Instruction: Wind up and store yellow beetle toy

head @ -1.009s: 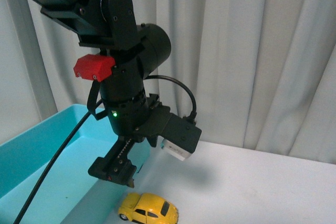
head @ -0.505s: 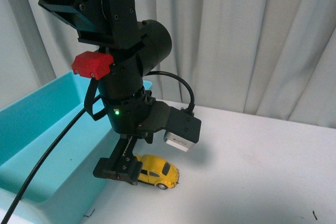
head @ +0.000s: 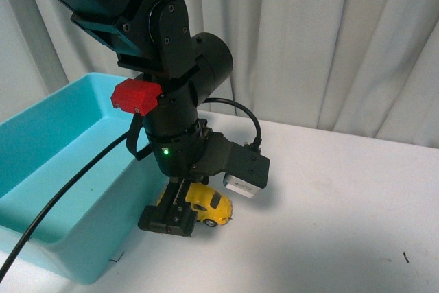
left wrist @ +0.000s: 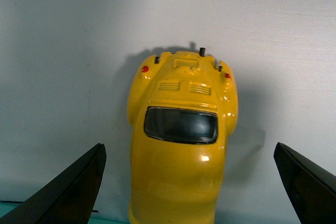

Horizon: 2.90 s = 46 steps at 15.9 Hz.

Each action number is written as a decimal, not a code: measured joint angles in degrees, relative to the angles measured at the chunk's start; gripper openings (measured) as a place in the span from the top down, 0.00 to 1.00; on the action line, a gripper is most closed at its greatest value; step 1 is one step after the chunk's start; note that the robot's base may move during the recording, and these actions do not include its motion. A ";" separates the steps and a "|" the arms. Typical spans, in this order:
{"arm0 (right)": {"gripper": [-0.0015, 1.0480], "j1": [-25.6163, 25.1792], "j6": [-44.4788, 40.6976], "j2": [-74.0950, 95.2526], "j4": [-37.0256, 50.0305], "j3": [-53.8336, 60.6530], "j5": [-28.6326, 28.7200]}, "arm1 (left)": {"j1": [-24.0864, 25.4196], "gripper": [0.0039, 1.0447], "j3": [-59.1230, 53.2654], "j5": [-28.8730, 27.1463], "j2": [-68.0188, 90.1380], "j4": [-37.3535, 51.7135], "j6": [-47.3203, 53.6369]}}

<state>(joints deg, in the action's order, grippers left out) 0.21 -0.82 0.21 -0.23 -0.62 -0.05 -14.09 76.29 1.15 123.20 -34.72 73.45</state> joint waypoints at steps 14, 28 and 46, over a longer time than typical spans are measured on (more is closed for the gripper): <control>0.06 0.00 -0.02 0.00 0.00 0.00 0.02 | -2.38 0.61 1.55 15.91 -12.98 -5.53 -8.22; 0.06 0.00 0.00 0.00 0.02 0.00 0.02 | 24.22 0.61 -4.15 -0.15 -12.26 17.97 -41.75; 0.06 0.00 0.00 0.00 0.02 0.00 0.02 | 27.87 0.06 -8.68 0.02 -10.88 23.47 -45.03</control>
<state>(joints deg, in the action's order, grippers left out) 0.21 -0.82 0.21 -0.21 -0.62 -0.03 13.78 67.61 1.17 112.31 -11.25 28.42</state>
